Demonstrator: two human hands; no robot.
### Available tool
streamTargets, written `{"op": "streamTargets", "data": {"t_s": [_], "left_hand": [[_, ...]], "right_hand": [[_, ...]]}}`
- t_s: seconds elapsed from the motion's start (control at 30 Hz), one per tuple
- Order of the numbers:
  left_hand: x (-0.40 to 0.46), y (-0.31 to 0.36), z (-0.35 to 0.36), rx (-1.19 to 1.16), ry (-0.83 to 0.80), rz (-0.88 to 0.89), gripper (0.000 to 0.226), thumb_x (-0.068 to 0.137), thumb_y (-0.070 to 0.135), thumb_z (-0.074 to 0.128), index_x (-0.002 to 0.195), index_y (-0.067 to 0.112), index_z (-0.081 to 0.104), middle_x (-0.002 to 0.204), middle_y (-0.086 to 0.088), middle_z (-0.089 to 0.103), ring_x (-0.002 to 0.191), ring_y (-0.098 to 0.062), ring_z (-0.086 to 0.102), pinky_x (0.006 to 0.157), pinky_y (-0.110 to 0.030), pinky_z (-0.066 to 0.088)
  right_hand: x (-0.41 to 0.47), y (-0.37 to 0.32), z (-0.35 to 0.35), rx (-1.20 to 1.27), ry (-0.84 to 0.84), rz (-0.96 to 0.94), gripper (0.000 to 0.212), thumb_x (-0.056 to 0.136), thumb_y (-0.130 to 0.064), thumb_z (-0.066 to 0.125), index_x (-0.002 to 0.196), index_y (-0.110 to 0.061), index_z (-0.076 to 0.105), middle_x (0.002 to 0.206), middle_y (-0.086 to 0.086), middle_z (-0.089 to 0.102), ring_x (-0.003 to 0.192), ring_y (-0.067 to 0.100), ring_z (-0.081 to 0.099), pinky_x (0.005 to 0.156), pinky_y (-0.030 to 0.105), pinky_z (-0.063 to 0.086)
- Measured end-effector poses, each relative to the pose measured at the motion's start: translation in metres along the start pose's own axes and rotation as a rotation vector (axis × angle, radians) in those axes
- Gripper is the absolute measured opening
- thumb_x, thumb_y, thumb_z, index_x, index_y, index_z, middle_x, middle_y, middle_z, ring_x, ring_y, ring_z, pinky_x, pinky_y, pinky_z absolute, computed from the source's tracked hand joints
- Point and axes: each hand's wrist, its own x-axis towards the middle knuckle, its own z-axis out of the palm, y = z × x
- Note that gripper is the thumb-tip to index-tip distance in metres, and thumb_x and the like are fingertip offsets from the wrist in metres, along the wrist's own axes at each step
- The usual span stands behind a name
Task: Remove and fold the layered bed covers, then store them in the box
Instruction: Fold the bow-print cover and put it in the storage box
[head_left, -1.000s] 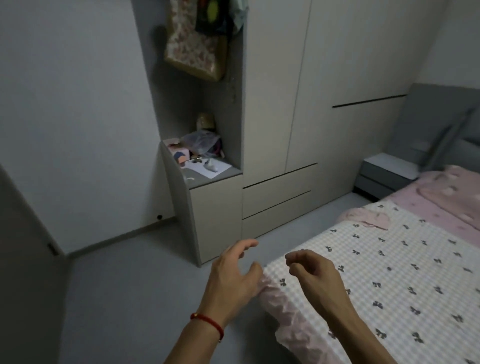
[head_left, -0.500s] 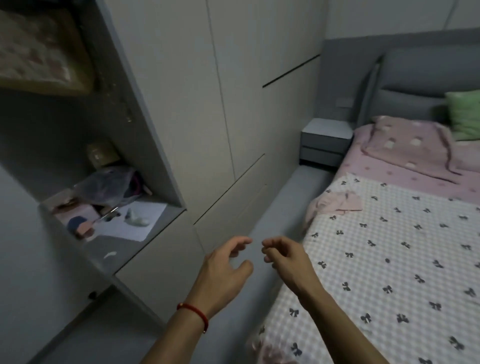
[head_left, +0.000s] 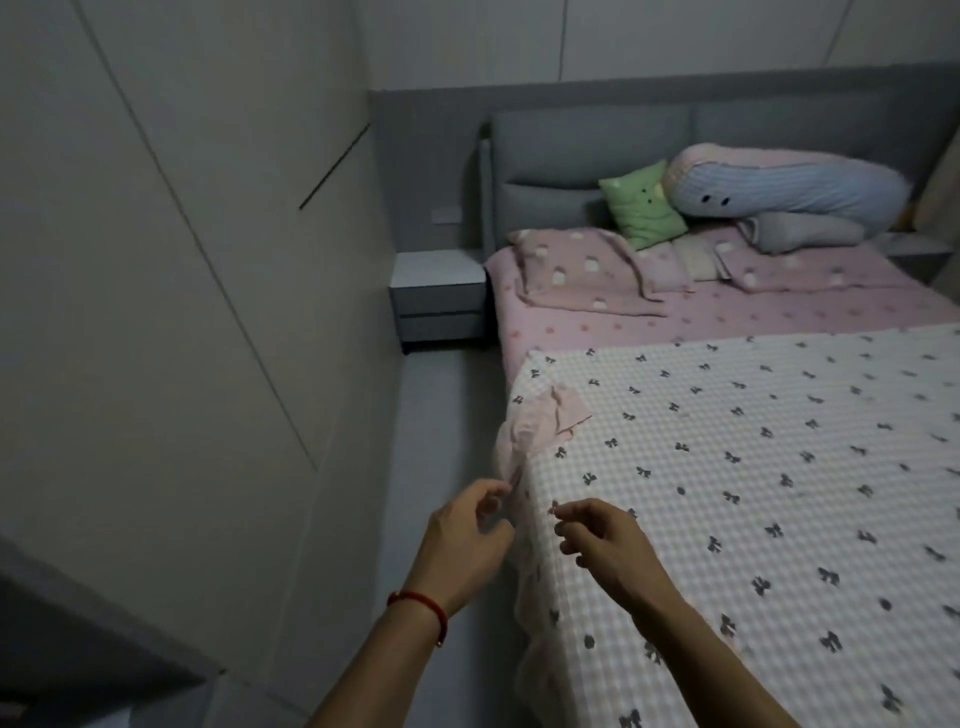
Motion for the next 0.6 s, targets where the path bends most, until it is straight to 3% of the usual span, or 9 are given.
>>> {"op": "streamTargets", "data": {"t_s": [0.17, 0.4, 0.6], "left_hand": [[0.098, -0.022, -0.021, -0.014, -0.14, -0.002, 0.033, 0.089, 0.013, 0.063, 0.112, 0.037, 0.062, 0.109, 0.017, 0.065, 0.103, 0.002, 0.06, 0.071, 0.002, 0.041], [0.262, -0.032, -0.01, 0.052, -0.22, -0.061, 0.03, 0.088, 0.015, 0.064, 0.107, 0.037, 0.061, 0.108, 0.006, 0.066, 0.098, -0.004, 0.063, 0.068, -0.001, 0.045], [0.387, -0.025, -0.024, 0.12, -0.296, -0.056, 0.033, 0.087, 0.011, 0.063, 0.113, 0.032, 0.065, 0.102, 0.012, 0.066, 0.094, -0.001, 0.063, 0.072, -0.003, 0.044]], "right_hand": [[0.066, -0.011, 0.033, 0.038, 0.065, 0.11, 0.016, 0.097, -0.022, 0.06, 0.107, -0.029, 0.07, 0.096, -0.01, 0.075, 0.084, 0.004, 0.071, 0.08, 0.028, 0.059], [0.211, -0.021, 0.039, 0.118, 0.083, 0.242, 0.02, 0.095, -0.013, 0.057, 0.093, -0.026, 0.071, 0.085, -0.002, 0.076, 0.08, 0.013, 0.073, 0.08, 0.036, 0.059], [0.321, -0.042, 0.03, 0.202, 0.14, 0.32, 0.019, 0.097, -0.012, 0.055, 0.102, -0.02, 0.071, 0.091, 0.002, 0.076, 0.081, 0.018, 0.074, 0.076, 0.031, 0.058]]}}
